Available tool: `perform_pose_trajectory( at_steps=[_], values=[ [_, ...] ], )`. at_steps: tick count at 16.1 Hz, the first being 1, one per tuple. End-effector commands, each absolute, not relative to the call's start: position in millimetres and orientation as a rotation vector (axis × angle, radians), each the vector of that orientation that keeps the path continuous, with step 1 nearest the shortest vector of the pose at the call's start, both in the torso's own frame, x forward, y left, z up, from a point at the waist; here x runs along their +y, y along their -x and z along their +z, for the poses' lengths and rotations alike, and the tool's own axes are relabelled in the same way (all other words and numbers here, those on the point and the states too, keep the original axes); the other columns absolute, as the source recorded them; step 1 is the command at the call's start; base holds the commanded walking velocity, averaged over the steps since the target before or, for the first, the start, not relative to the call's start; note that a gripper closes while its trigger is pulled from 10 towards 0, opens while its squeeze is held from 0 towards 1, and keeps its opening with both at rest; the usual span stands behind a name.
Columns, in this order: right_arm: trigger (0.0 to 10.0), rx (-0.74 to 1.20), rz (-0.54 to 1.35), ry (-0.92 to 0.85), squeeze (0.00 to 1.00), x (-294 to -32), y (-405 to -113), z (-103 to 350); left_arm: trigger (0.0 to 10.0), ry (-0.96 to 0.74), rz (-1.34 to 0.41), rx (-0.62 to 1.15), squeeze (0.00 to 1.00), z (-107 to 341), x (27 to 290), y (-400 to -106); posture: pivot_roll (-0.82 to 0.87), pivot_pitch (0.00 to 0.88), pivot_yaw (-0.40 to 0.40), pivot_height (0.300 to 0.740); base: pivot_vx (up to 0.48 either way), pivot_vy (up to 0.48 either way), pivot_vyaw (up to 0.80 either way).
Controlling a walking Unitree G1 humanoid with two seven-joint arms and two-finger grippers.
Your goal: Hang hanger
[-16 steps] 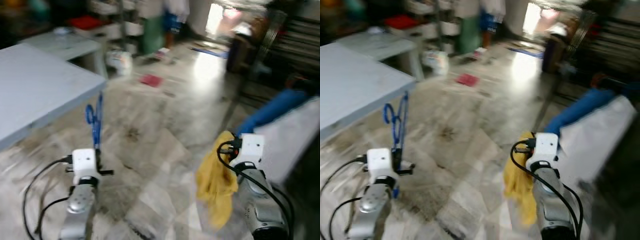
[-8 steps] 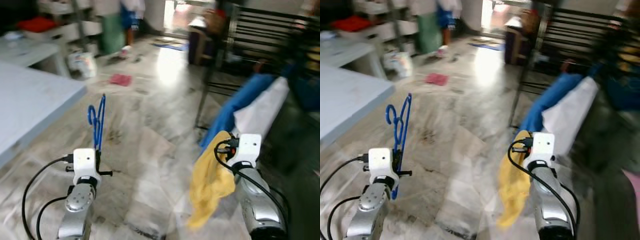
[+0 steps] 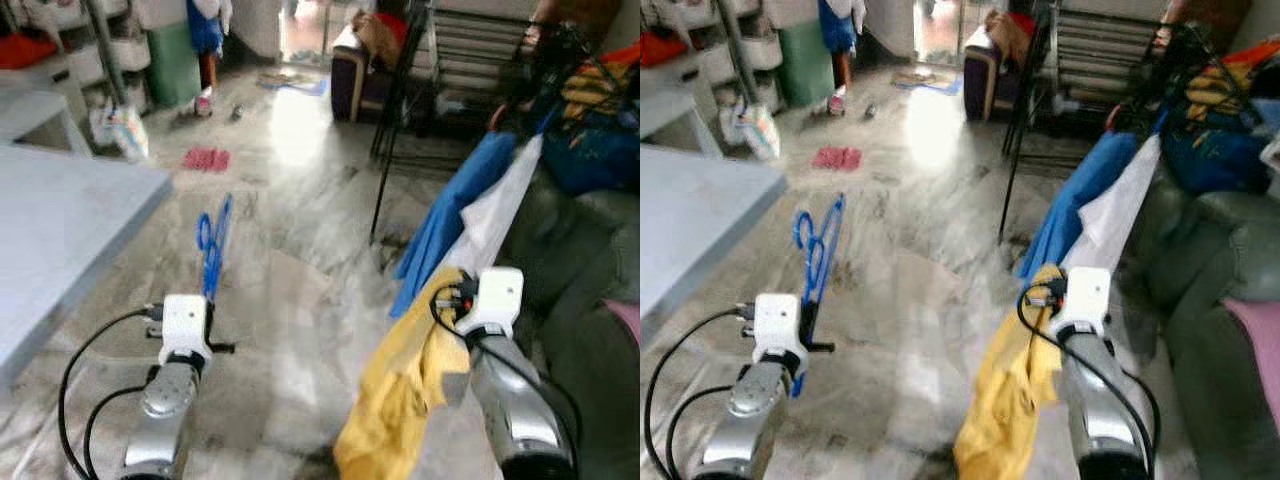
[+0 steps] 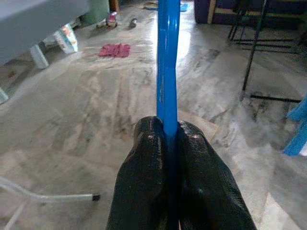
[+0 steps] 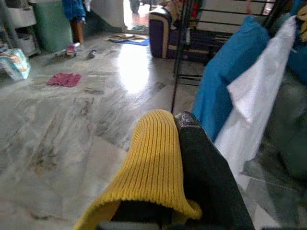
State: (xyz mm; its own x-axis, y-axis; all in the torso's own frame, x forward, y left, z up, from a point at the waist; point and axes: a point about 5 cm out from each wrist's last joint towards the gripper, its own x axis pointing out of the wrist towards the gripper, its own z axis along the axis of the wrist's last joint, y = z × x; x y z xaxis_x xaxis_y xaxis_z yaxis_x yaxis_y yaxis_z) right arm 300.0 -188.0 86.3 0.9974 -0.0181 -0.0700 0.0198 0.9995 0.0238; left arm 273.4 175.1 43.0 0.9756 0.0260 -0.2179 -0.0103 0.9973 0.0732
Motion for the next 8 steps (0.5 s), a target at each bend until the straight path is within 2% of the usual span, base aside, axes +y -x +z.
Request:
perform_pose_trajectory(
  at_steps=[1, 7, 8],
  values=[
    [10.0, 0.051, -0.031, -0.026, 0.0, -192.9, -303.2, 90.2, 10.0, -0.064, -0.008, 0.213, 0.0, 43.8, 170.3, -275.4, 0.06, 0.0, -0.049, 0.74, 0.0, 0.0, 0.0],
    [10.0, 0.063, -0.034, -0.023, 0.0, -190.4, -304.8, 86.9, 10.0, -0.051, -0.049, 0.196, 0.0, 45.1, 168.1, -277.7, 0.06, 0.0, -0.044, 0.74, 0.0, 0.0, 0.0],
    [10.0, 0.064, -0.035, -0.021, 0.0, -190.5, -304.9, 86.4, 10.0, -0.047, -0.055, 0.196, 0.0, 45.0, 167.3, -278.4, 0.06, 0.0, -0.041, 0.74, 0.0, 0.0, -0.49]
  ],
)
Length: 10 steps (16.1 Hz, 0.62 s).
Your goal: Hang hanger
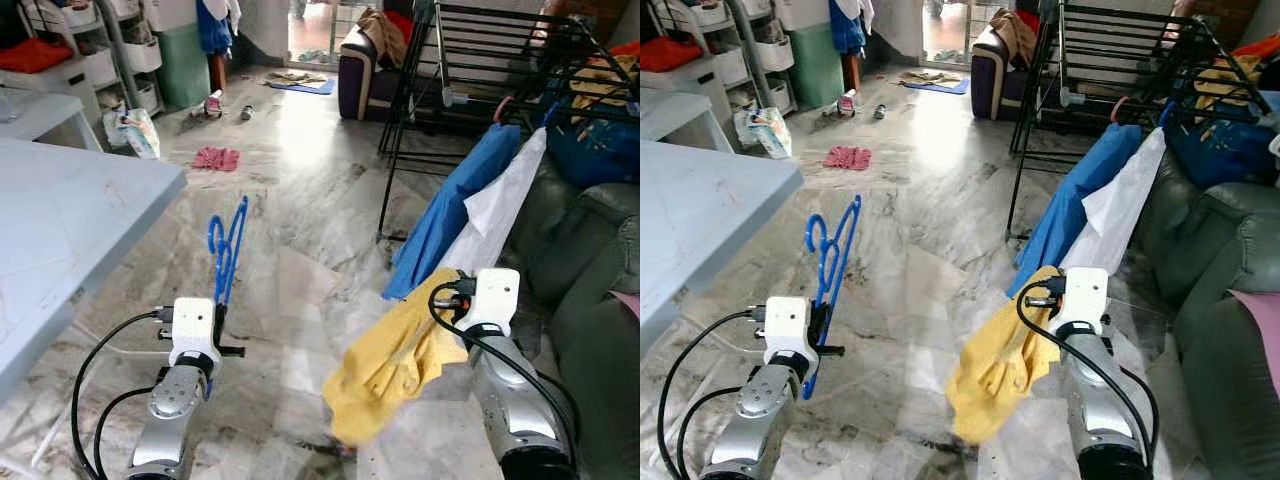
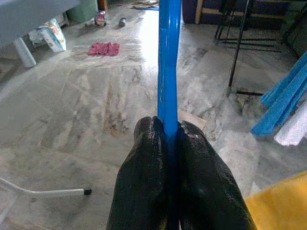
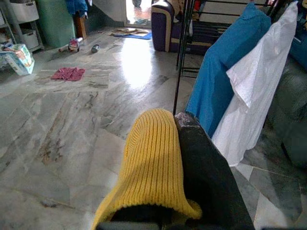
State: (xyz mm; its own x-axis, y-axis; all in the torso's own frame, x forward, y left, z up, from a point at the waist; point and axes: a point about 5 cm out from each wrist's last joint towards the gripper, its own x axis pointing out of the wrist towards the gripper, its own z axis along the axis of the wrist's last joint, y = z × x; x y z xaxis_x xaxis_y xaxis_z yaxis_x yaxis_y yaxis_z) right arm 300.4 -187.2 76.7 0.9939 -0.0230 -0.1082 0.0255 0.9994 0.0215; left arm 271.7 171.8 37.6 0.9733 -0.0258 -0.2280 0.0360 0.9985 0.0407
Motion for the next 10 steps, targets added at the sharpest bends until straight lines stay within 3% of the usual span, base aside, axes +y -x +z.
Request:
perform_pose_trajectory(
  at_steps=[1, 4, 10],
  values=[
    [10.0, 0.065, -0.038, -0.021, 0.0, -190.7, -305.0, 86.2, 10.0, -0.044, -0.063, 0.196, 0.0, 45.0, 166.0, -279.4, 0.05, 0.0, -0.038, 0.74, 0.0, 0.0, -0.64],
    [10.0, 0.06, -0.044, -0.021, 0.0, -191.6, -305.5, 87.2, 10.0, -0.039, -0.071, 0.196, 0.0, 45.2, 164.0, -281.1, 0.05, 0.0, -0.033, 0.74, 0.242, 0.0, -0.66],
    [10.0, 0.066, -0.026, -0.023, 0.0, -186.5, -306.2, 84.8, 10.0, -0.029, -0.08, 0.205, 0.0, 42.6, 159.8, -279.5, 0.05, 0.0, -0.034, 0.74, 0.248, 0.0, 0.0]
  ],
)
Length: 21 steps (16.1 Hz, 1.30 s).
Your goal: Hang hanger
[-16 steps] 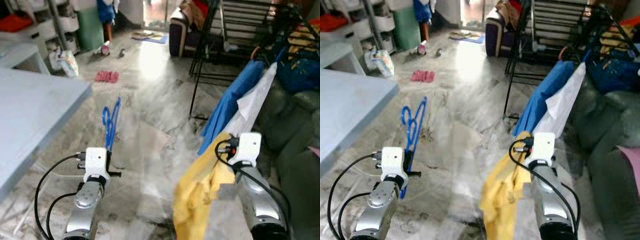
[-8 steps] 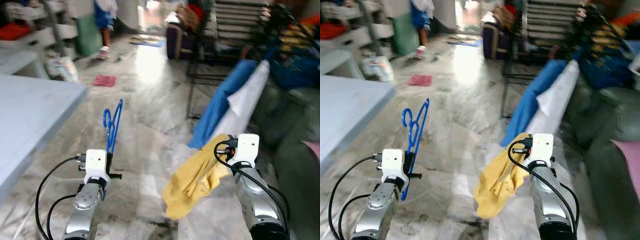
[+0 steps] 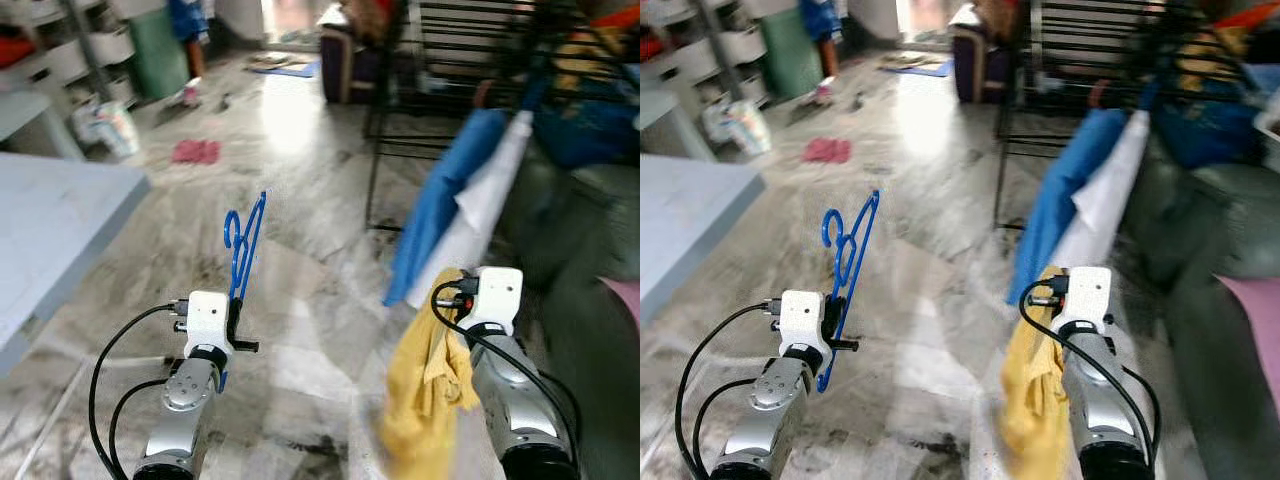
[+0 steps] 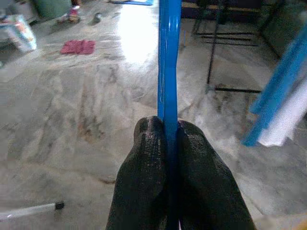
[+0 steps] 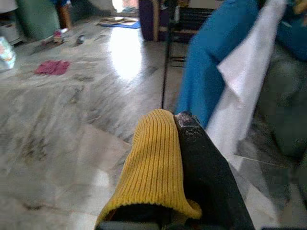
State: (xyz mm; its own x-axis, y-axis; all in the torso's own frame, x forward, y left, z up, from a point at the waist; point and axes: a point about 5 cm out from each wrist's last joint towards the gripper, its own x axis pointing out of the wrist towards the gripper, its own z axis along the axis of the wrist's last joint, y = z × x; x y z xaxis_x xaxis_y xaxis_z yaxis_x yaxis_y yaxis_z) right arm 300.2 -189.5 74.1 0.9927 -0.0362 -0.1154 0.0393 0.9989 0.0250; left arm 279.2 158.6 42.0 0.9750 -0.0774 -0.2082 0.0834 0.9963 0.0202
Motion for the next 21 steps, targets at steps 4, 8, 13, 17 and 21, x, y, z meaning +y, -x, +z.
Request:
perform_pose_trajectory(
  at_steps=[4, 8, 13, 17, 21],
  values=[
    [10.0, 0.075, -0.038, -0.006, 0.0, -189, -305, 82, 10.0, -0.03, -0.076, 0.212, 0.0, 40, 161, -279, 0.05, 0.0, -0.038, 0.74, 0.335, 0.0, 0.0],
    [10.0, 0.073, -0.06, 0.006, 0.0, -192, -299, 79, 10.0, -0.032, -0.075, 0.221, 0.0, 38, 163, -275, 0.05, 0.0, -0.038, 0.74, 0.335, 0.0, 0.0],
    [10.0, 0.086, -0.099, 0.009, 0.0, -192, -291, 74, 10.0, -0.027, -0.088, 0.243, 0.0, 34, 161, -270, 0.05, 0.0, -0.03, 0.74, 0.269, 0.0, 0.0],
    [10.0, 0.031, -0.125, 0.024, 0.0, -200, -274, 80, 10.0, -0.083, -0.087, 0.115, 0.0, 47, 172, -253, 0.05, 0.0, -0.029, 0.74, 0.0, 0.0, 0.0],
    [10.0, 0.034, -0.095, 0.1, 0.0, -206, -251, 80, 10.0, -0.11, -0.058, 0.135, 0.0, 39, 192, -227, 0.04, 0.0, -0.036, 0.74, 0.0, 0.0, 0.0]
  ],
)
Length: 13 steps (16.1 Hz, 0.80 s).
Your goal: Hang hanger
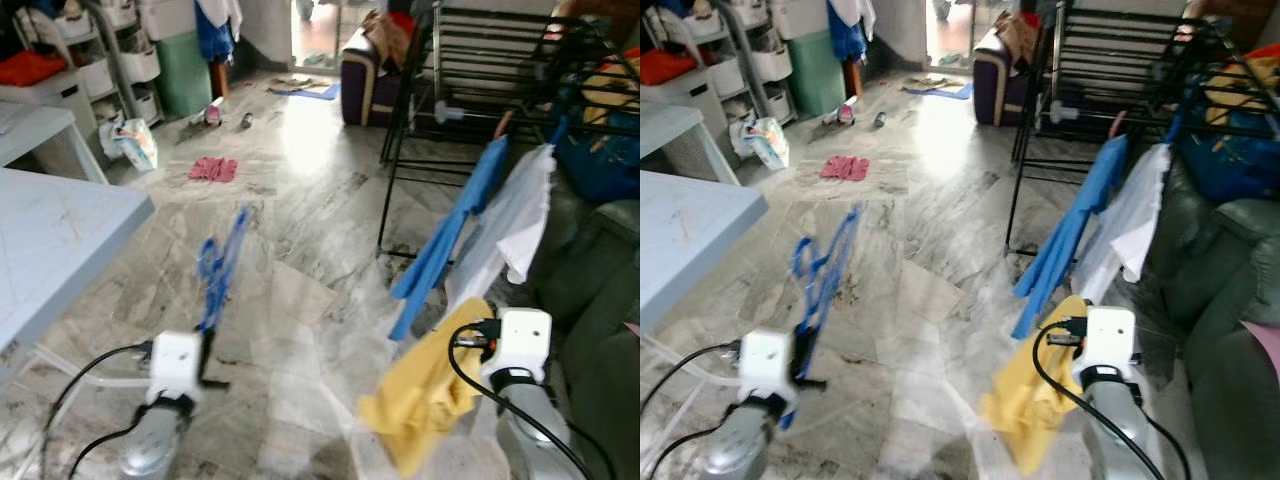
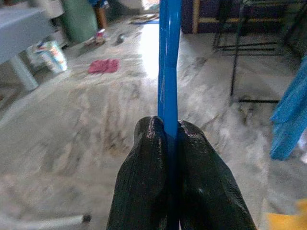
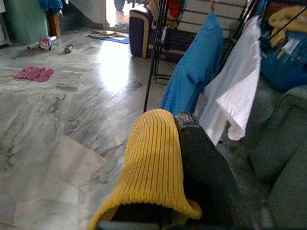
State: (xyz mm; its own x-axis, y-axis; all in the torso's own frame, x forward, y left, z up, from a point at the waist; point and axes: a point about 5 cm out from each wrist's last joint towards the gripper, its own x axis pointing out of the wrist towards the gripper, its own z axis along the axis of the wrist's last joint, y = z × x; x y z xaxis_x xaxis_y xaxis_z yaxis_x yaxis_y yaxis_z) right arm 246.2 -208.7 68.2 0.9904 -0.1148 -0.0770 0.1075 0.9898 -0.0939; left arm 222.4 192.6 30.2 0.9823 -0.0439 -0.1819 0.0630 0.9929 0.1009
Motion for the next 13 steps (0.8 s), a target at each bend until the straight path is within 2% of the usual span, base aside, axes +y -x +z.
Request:
perform_pose_trajectory(
  at_steps=[1, 11, 13],
  values=[
    [10.0, 0.042, -0.103, 0.102, 0.0, -207.8, -248.4, 79.5, 10.0, -0.109, -0.059, 0.141, 0.0, 38.2, 193.2, -224.3, 0.04, 0.0, -0.036, 0.74, 0.0, 0.0, 0.0],
    [10.0, 0.082, -0.136, 0.095, 0.0, -210.0, -241.0, 76.9, 10.0, -0.12, -0.089, 0.139, 0.0, 41.0, 193.0, -227.8, 0.02, 0.0, -0.021, 0.74, 0.0, 0.0, 0.0],
    [10.0, 0.085, -0.136, 0.092, 0.0, -210.0, -240.7, 77.1, 10.0, -0.115, -0.091, 0.138, 0.0, 41.1, 192.0, -227.8, 0.02, 0.0, -0.024, 0.74, 0.0, 0.0, -0.5]
  ],
)
